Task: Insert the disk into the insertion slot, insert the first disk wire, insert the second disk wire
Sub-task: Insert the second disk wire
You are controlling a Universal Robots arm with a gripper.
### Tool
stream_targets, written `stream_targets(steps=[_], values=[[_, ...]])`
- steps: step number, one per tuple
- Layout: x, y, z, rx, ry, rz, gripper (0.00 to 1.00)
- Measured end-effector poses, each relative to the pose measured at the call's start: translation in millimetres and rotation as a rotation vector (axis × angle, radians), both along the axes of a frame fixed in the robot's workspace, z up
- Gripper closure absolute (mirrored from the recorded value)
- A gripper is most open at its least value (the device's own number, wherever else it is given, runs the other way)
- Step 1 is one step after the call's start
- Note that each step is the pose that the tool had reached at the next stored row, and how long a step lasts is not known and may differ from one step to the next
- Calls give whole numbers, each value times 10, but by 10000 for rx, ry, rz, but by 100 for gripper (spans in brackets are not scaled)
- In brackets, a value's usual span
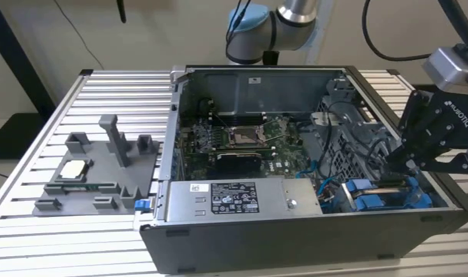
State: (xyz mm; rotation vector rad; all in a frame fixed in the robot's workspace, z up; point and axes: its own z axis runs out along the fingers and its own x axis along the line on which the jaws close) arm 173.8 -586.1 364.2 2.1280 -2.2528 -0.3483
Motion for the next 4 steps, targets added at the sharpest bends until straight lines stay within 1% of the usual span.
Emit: stream_targets(steps=[4], values=[[0,0,2,3,0,0,76]])
